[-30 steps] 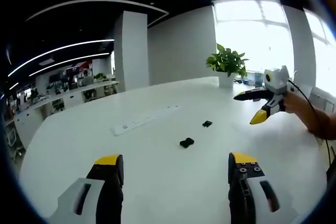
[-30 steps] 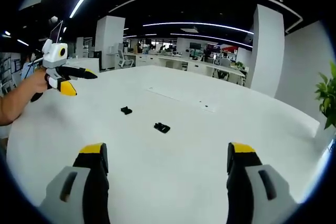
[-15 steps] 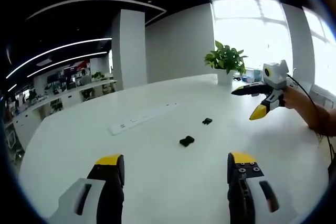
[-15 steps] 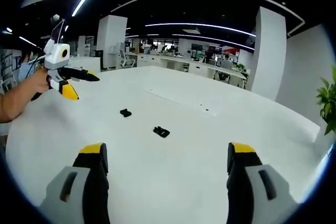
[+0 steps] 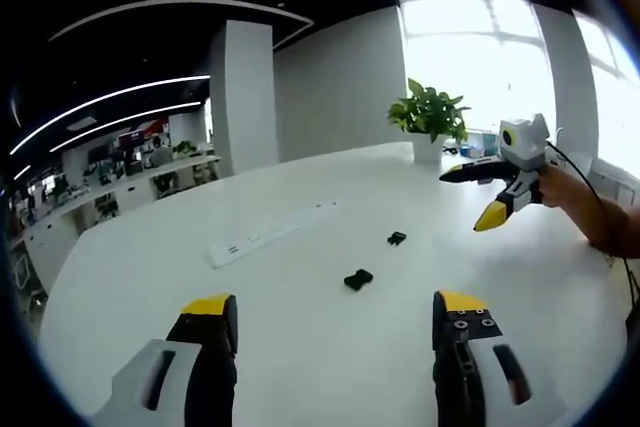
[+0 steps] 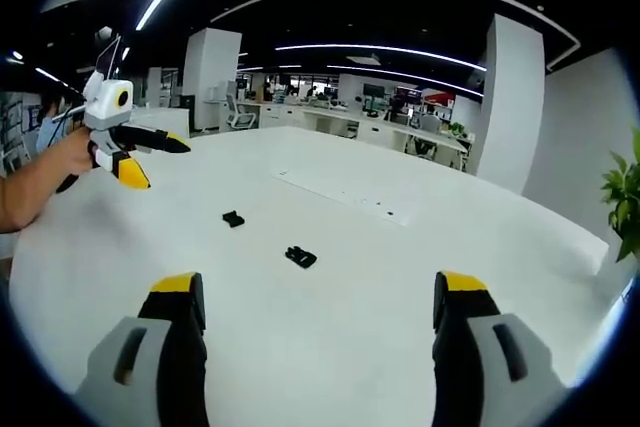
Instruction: Snap the two parts of the plastic buckle together until the buckle closes and remains connected.
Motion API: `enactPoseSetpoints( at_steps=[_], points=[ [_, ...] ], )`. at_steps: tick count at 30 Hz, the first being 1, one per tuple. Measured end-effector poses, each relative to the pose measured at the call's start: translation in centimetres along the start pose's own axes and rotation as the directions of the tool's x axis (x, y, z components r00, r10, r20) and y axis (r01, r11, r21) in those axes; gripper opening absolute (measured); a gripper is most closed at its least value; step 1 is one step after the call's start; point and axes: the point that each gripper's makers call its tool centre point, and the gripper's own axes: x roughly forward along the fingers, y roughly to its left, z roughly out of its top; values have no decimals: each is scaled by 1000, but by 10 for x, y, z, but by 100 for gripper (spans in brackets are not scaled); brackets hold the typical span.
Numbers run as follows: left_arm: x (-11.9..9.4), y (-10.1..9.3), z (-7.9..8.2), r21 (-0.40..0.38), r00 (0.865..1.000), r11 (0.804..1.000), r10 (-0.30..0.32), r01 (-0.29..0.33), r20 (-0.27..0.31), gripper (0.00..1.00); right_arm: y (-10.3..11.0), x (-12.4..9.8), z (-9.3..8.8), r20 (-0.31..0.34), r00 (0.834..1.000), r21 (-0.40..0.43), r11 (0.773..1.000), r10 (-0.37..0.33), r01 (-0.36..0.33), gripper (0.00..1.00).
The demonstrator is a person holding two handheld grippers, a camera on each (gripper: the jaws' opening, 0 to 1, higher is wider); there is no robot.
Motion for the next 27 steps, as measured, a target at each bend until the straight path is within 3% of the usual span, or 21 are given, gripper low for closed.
enactPoseSetpoints(
  at_steps=[27],
  points=[
    [12, 4, -2, 15, 1000, 1000, -2, 2, -15, 81, -10, 9, 7, -5, 1000, -18, 1000, 1, -1, 96]
  ],
)
